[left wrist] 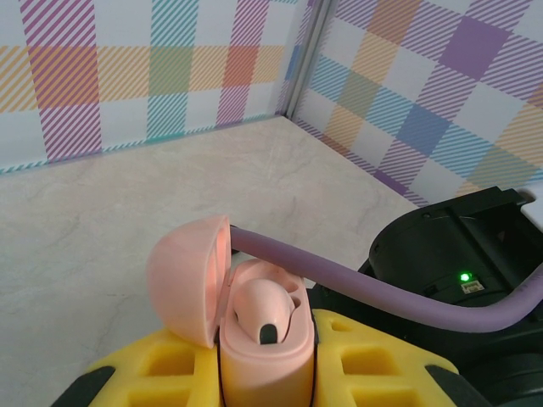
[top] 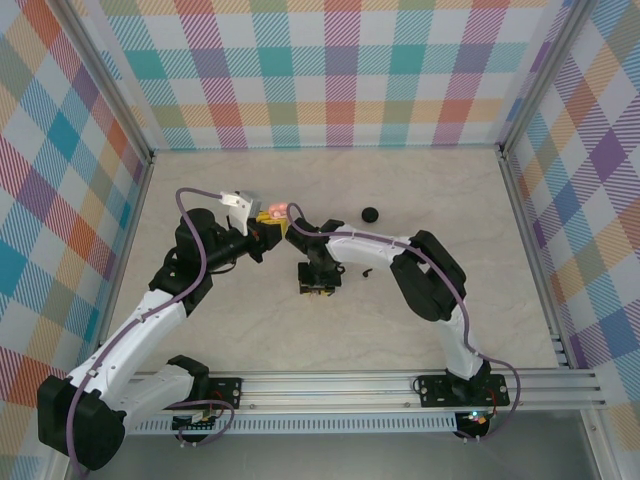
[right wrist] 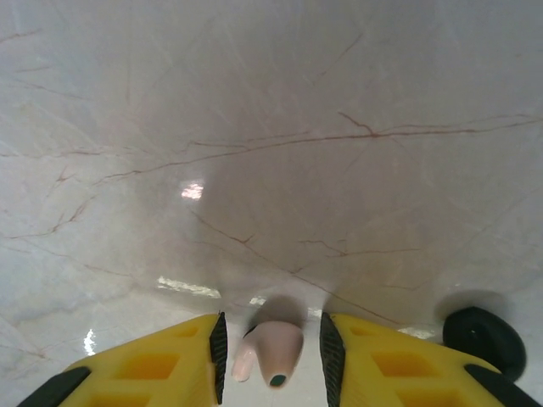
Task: Insert wireless bluetooth earbuds into charging case
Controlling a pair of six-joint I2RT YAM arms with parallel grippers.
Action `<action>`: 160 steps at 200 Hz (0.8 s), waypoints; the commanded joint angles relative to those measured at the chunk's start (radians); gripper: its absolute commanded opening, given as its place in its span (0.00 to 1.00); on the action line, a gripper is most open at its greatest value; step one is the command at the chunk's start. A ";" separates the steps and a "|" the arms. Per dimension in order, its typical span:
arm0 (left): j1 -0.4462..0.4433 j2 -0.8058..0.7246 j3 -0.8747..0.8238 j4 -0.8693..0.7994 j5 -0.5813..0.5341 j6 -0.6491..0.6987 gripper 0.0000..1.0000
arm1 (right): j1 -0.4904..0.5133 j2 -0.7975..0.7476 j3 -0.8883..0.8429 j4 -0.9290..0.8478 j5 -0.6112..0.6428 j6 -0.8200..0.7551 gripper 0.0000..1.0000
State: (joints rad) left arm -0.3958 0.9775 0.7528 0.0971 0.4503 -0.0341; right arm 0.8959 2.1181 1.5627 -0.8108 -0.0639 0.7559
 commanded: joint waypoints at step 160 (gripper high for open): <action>-0.002 -0.029 0.019 -0.011 0.039 0.036 0.15 | -0.078 0.039 0.086 -0.030 0.033 -0.075 0.26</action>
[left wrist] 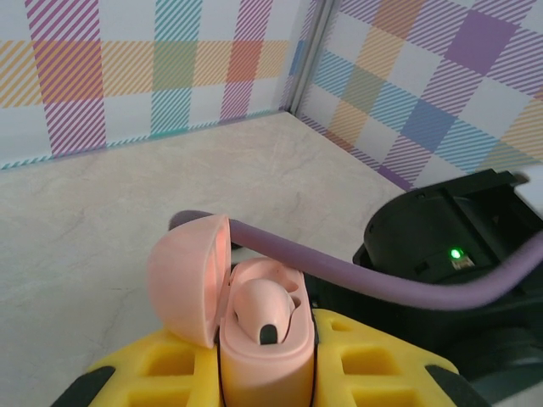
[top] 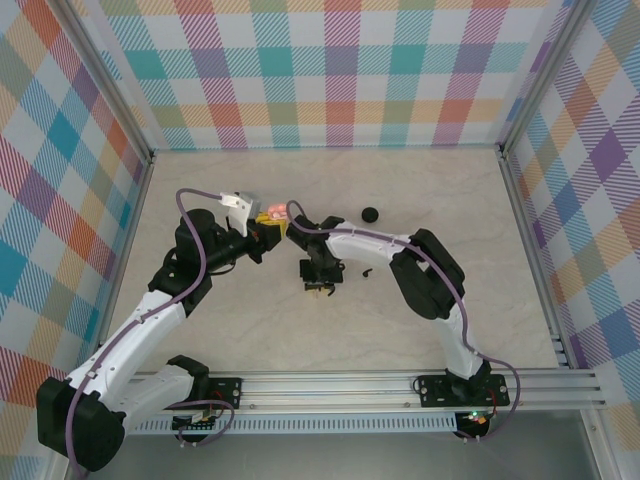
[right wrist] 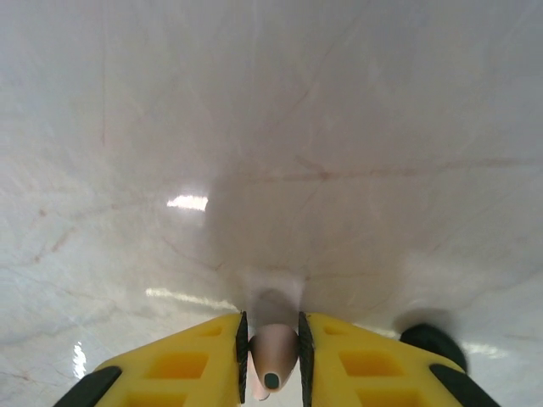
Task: Insert wireless bluetooth earbuds into charging case
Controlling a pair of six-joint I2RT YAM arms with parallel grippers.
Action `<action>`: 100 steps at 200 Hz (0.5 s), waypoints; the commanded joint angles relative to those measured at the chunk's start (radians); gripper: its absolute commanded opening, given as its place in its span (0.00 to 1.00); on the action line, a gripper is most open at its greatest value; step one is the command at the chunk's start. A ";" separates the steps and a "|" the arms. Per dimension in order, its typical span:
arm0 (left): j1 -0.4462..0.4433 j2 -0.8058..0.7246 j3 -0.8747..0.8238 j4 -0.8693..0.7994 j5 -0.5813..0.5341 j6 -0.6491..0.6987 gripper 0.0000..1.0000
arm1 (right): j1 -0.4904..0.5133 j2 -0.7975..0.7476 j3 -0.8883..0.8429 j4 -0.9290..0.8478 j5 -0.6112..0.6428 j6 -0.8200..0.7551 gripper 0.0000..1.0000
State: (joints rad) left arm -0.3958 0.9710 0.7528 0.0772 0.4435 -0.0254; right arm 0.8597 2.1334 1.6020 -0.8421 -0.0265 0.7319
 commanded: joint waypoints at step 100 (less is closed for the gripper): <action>-0.002 -0.024 0.023 -0.020 0.052 0.039 0.15 | -0.212 0.030 0.095 -0.005 -0.026 -0.146 0.26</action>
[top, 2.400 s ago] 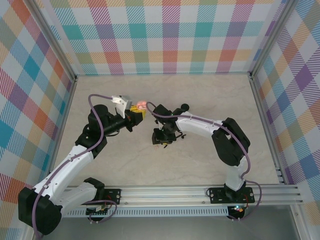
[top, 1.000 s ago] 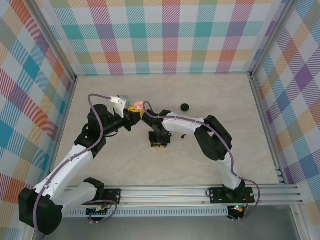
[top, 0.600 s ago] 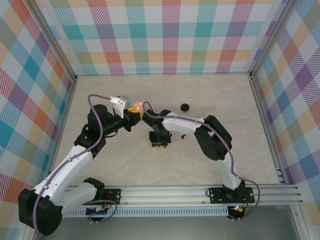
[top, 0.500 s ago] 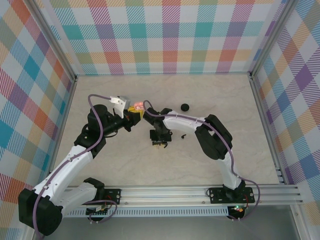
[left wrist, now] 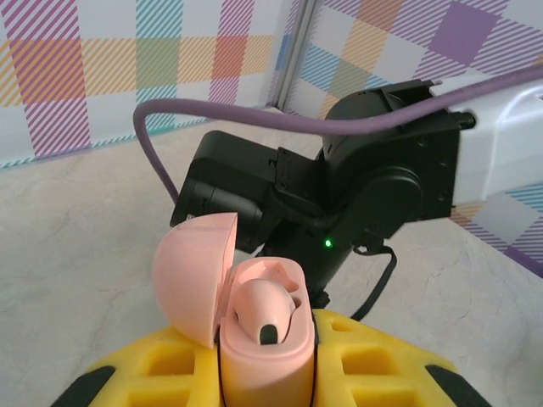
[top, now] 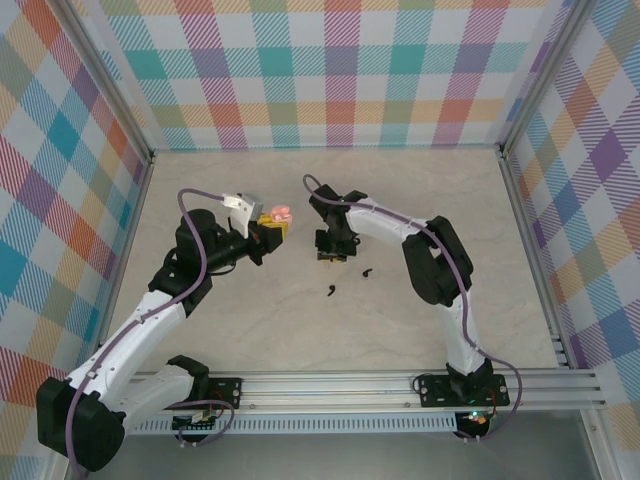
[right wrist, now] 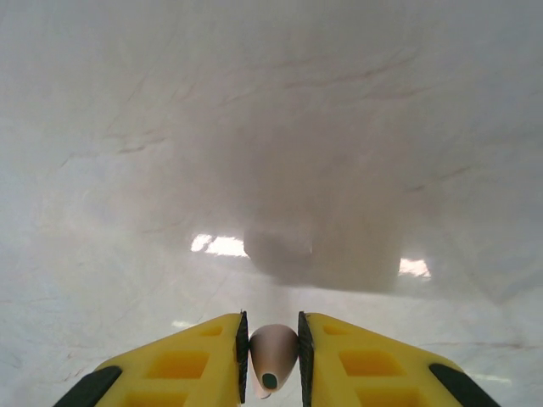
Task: Insert wireless bluetooth earbuds into charging case
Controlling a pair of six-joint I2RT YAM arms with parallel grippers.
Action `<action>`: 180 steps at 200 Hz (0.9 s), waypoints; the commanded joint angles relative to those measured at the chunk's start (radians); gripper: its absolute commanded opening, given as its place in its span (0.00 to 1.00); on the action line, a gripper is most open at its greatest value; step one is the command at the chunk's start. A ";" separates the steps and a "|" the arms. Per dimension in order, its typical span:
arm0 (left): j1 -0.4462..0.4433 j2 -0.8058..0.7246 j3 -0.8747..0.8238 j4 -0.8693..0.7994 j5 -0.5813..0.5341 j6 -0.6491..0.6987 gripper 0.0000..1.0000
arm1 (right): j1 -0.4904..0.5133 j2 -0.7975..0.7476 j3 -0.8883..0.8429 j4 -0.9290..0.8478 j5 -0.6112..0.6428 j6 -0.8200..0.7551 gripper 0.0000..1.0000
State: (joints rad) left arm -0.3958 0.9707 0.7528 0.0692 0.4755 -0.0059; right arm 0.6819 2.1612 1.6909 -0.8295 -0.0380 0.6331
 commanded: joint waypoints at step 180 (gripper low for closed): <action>-0.002 -0.006 0.039 -0.015 0.040 0.021 0.15 | -0.111 -0.051 -0.033 -0.086 0.001 -0.292 0.36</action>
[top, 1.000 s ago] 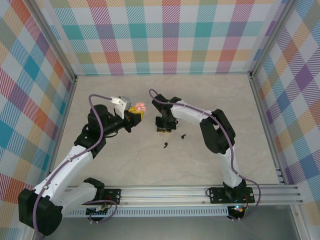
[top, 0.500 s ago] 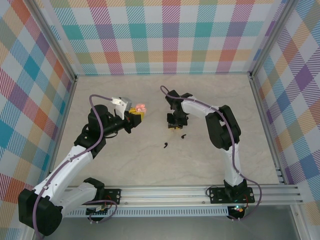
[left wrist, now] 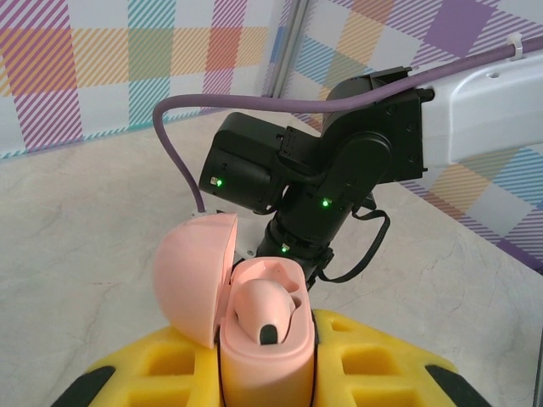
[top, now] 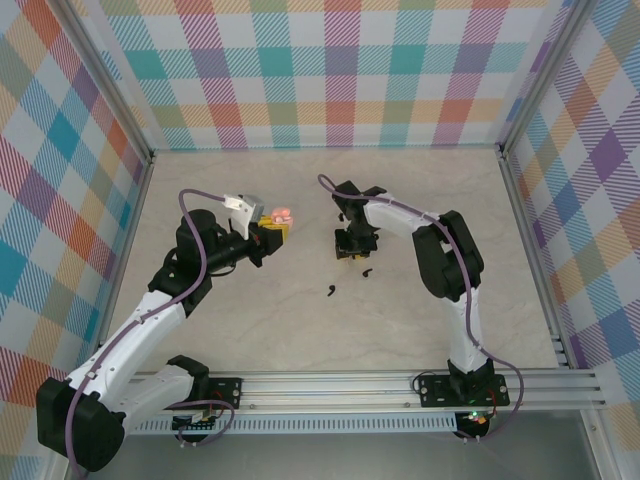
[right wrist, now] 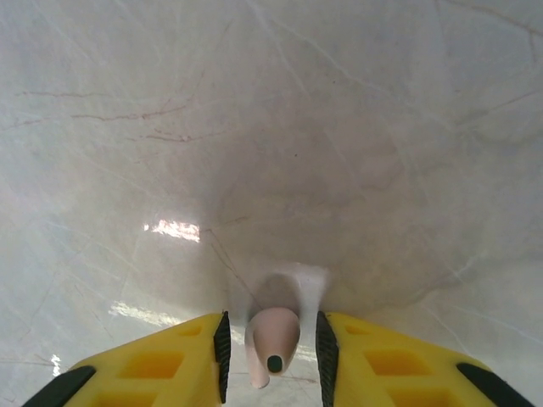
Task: Insert wireless bluetooth earbuds into charging case
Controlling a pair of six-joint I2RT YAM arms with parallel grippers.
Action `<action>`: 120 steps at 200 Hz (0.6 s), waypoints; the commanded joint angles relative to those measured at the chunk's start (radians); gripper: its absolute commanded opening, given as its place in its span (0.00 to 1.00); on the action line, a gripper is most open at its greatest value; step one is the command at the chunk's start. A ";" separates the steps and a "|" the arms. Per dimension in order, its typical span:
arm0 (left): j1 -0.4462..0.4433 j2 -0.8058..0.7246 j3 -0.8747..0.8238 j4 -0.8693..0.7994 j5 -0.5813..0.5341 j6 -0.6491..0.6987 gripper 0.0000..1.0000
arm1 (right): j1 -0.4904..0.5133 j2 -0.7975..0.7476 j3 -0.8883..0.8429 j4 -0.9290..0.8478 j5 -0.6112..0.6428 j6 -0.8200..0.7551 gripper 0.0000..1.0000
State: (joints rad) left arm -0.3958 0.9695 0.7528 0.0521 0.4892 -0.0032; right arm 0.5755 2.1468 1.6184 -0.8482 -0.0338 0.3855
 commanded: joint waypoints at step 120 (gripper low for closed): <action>-0.002 -0.003 0.035 0.011 0.031 0.012 0.15 | -0.003 0.081 0.236 -0.253 0.008 -0.049 0.34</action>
State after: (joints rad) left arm -0.3958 0.9695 0.7555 0.0513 0.4969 -0.0032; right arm 0.5755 2.1757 1.8038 -1.0031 -0.0334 0.3500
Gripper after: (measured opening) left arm 0.217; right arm 0.346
